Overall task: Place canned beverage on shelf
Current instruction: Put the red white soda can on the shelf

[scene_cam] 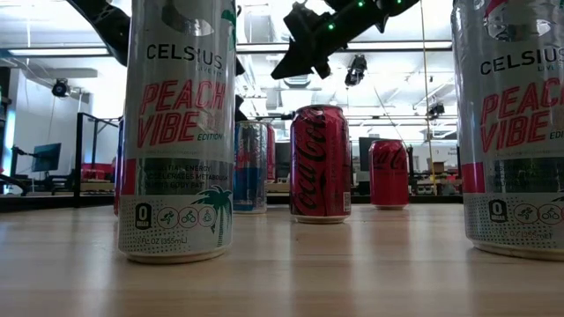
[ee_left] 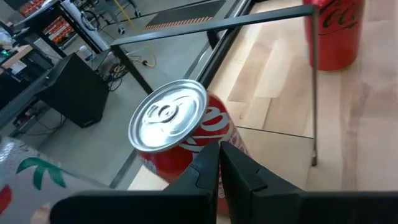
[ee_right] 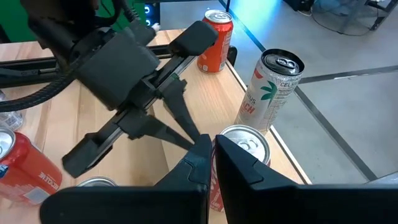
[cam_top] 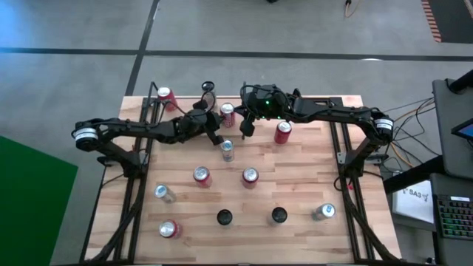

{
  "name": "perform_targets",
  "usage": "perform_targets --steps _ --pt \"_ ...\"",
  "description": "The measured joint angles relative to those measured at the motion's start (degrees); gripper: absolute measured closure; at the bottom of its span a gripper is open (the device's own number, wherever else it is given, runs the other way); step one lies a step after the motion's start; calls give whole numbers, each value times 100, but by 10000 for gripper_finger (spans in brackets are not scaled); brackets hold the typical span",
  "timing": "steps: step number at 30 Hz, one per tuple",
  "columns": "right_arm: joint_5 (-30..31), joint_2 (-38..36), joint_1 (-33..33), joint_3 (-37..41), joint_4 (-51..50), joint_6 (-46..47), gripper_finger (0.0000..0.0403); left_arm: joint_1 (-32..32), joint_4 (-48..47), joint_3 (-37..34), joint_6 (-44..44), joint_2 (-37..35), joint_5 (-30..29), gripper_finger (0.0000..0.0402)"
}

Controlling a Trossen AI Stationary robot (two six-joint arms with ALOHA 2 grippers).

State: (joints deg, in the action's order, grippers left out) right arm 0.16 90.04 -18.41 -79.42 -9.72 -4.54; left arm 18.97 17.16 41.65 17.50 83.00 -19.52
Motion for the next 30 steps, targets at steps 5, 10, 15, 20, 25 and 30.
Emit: perform_targets --steps 5,10,15,20,25,30 --pt "-2 2 0 0 1 0 390 106 40 -2 0 0 -1 402" --pt "-2 2 0 0 4 0 390 130 40 -2 0 0 -1 402" --pt "-2 2 0 4 6 0 390 119 40 -4 0 -3 11 402" --pt "-2 2 0 4 -15 0 390 106 44 -4 -2 -33 807 402" --pt "-2 4 0 7 -30 0 390 119 42 -7 0 -22 974 402" --pt "-2 4 0 7 -31 0 390 161 134 -9 0 85 897 402"
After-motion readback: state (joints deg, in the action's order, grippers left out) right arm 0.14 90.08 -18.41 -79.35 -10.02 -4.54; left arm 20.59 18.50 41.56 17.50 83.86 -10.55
